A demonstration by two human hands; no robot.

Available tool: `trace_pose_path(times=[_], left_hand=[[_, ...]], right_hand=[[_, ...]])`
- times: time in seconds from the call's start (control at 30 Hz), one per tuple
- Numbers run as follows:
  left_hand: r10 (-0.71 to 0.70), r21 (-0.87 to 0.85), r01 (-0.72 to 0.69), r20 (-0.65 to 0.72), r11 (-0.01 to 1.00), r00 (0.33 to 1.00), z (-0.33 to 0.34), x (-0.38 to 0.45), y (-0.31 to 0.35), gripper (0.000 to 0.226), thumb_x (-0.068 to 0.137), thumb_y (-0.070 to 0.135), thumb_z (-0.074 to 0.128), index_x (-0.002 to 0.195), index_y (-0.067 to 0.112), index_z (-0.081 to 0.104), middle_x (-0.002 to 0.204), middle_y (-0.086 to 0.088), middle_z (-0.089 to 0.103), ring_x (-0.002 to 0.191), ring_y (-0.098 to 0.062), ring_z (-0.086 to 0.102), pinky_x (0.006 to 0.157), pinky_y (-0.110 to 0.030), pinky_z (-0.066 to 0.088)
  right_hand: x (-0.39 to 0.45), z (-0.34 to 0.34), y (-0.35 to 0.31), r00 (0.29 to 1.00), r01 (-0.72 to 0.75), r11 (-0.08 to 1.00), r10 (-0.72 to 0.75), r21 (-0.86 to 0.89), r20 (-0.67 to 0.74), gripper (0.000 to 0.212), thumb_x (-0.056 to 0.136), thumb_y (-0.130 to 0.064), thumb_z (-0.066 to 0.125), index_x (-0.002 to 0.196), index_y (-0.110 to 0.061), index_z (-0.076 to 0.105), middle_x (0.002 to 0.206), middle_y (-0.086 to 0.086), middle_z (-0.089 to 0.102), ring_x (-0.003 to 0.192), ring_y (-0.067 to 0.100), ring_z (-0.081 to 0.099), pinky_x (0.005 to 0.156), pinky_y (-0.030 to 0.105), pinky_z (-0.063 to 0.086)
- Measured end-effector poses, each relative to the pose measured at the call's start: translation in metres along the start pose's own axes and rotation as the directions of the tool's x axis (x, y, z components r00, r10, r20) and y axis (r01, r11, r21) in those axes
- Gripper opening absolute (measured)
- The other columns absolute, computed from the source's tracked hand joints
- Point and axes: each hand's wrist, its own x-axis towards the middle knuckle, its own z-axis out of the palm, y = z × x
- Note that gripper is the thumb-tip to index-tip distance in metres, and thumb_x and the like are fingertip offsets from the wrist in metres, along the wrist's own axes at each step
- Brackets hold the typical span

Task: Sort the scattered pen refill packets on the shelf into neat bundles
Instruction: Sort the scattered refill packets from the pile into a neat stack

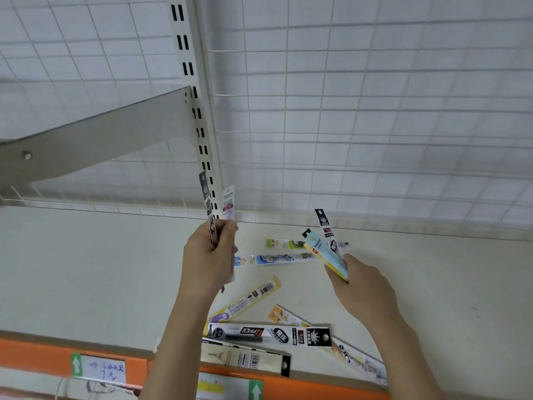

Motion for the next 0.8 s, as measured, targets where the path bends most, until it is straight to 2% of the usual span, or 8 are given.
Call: trace_pose_path(times=[0.07, 0.2, 0.3, 0.4, 0.5, 0.63, 0.7, 0.8], left_hand=[[-0.005, 0.06, 0.004, 0.013, 0.998, 1.0, 0.002, 0.002, -0.005, 0.016, 0.086, 0.024, 0.064, 0.073, 0.018, 0.057, 0.057, -0.005, 0.051, 0.034, -0.011, 0.041, 0.036, -0.017, 0.039], [-0.012, 0.104, 0.014, -0.016, 0.994, 1.0, 0.004, 0.007, -0.009, 0.022, 0.08, 0.022, 0.07, 0.091, 0.03, 0.053, 0.097, -0.008, 0.061, 0.075, -0.02, 0.061, 0.058, -0.028, 0.045], [-0.011, 0.045, 0.013, -0.027, 0.999, 1.0, 0.003, 0.009, -0.007, 0.032, 0.088, 0.015, 0.06, 0.116, 0.02, 0.047, 0.084, 0.0, 0.063, 0.061, -0.005, 0.065, 0.052, -0.021, 0.049], [0.046, 0.048, -0.043, -0.056, 0.998, 0.997, 0.001, 0.014, -0.008, 0.029, 0.095, 0.009, 0.045, 0.124, 0.012, 0.044, 0.085, 0.01, 0.062, 0.062, -0.008, 0.064, 0.062, -0.019, 0.052], [0.086, 0.188, -0.069, -0.081, 0.98, 0.993, -0.004, 0.02, -0.01, 0.02, 0.097, 0.007, 0.036, 0.104, 0.008, 0.055, 0.076, 0.006, 0.059, 0.05, -0.004, 0.057, 0.048, -0.01, 0.042], [0.131, 0.409, -0.102, -0.045, 0.907, 0.99, -0.012, 0.024, -0.016, 0.036, 0.095, 0.022, 0.047, 0.062, 0.006, 0.044, 0.053, -0.007, 0.044, 0.048, -0.017, 0.037, 0.048, -0.024, 0.029], [0.122, 0.484, -0.108, 0.003, 0.869, 0.993, -0.014, 0.023, -0.019, 0.043, 0.092, 0.028, 0.052, 0.056, 0.011, 0.036, 0.048, -0.001, 0.035, 0.047, -0.017, 0.032, 0.047, -0.025, 0.026], [0.075, 0.523, -0.078, 0.028, 0.849, 0.997, -0.013, 0.023, -0.025, 0.042, 0.091, 0.03, 0.054, 0.057, 0.01, 0.037, 0.048, 0.0, 0.035, 0.047, -0.017, 0.032, 0.048, -0.025, 0.027]], right_hand=[[0.002, 0.0, 0.001, 1.0, -0.008, 1.0, 0.008, -0.012, -0.007, 0.029, 0.096, -0.043, 0.04, 0.081, -0.019, 0.042, 0.064, -0.004, 0.047, 0.062, 0.021, 0.049, 0.052, 0.029, 0.035], [0.011, 0.0, 0.003, 1.0, 0.003, 1.0, -0.003, 0.0, 0.029, 0.013, 0.096, -0.026, 0.042, 0.088, -0.017, 0.047, 0.067, -0.002, 0.047, 0.061, 0.019, 0.047, 0.049, 0.026, 0.034], [0.019, 0.001, -0.001, 0.999, 0.043, 0.999, -0.043, 0.006, 0.03, 0.005, 0.094, -0.016, 0.042, 0.091, -0.016, 0.047, 0.072, -0.003, 0.042, 0.068, 0.021, 0.047, 0.059, 0.029, 0.038], [0.027, 0.005, -0.011, 0.996, 0.094, 0.996, -0.094, 0.002, 0.005, 0.013, 0.093, -0.017, 0.044, 0.103, -0.015, 0.053, 0.081, -0.003, 0.041, 0.075, 0.02, 0.045, 0.064, 0.028, 0.036], [0.033, 0.013, -0.026, 0.985, 0.168, 0.986, -0.168, 0.025, 0.034, 0.02, 0.094, -0.03, 0.047, 0.11, -0.02, 0.055, 0.088, -0.001, 0.055, 0.079, 0.02, 0.051, 0.065, 0.028, 0.039], [0.04, 0.023, -0.045, 0.957, 0.267, 0.964, -0.265, -0.001, 0.118, 0.028, 0.092, -0.038, 0.051, 0.117, -0.026, 0.054, 0.101, -0.002, 0.063, 0.093, 0.019, 0.058, 0.069, 0.029, 0.043], [0.042, 0.028, -0.052, 0.947, 0.287, 0.957, -0.28, -0.028, 0.156, 0.029, 0.091, -0.039, 0.051, 0.117, -0.026, 0.056, 0.097, -0.001, 0.063, 0.091, 0.02, 0.058, 0.068, 0.029, 0.043], [0.045, 0.032, -0.055, 0.947, 0.279, 0.959, -0.265, -0.053, 0.182, 0.028, 0.091, -0.042, 0.052, 0.109, -0.022, 0.06, 0.083, -0.003, 0.054, 0.078, 0.018, 0.051, 0.065, 0.027, 0.039]])
